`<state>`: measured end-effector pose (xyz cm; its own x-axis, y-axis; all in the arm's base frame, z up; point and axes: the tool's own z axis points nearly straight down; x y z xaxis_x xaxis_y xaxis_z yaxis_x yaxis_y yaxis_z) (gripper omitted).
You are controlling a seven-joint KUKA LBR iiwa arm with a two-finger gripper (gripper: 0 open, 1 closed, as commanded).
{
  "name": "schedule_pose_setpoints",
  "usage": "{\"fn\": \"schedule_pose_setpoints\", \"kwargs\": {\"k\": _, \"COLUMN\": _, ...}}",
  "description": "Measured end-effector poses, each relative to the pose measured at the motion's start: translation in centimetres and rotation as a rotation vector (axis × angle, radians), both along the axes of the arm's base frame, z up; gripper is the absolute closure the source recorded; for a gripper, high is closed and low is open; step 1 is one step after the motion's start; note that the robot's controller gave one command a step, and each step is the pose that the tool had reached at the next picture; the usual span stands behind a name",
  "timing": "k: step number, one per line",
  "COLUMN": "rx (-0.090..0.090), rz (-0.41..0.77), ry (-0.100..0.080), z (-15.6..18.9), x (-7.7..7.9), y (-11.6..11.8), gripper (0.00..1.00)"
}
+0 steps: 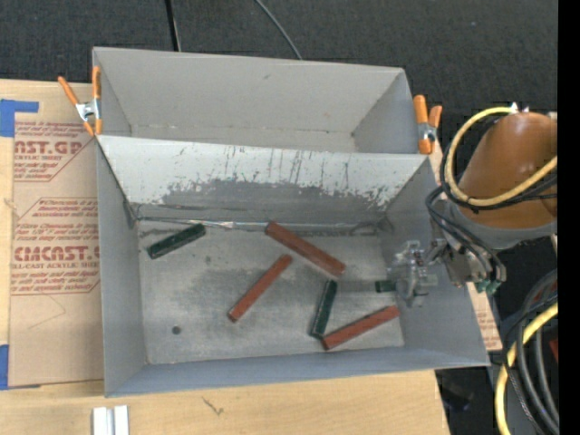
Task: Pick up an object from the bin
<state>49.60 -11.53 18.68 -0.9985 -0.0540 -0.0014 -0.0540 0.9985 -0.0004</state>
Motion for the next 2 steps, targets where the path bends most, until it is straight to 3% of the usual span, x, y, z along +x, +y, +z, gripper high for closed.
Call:
{"fn": "schedule_pose_setpoints", "kwargs": {"k": 1, "rx": 0.0, "rz": 0.0, "ry": 0.0, "z": 0.0, "x": 0.0, "y": 0.0, "gripper": 1.0}}
{"fn": "schedule_pose_setpoints", "kwargs": {"k": 2, "rx": 0.001, "rz": 0.01, "ry": 0.004, "z": 5.1, "x": 0.7, "y": -0.2, "gripper": 1.0}}
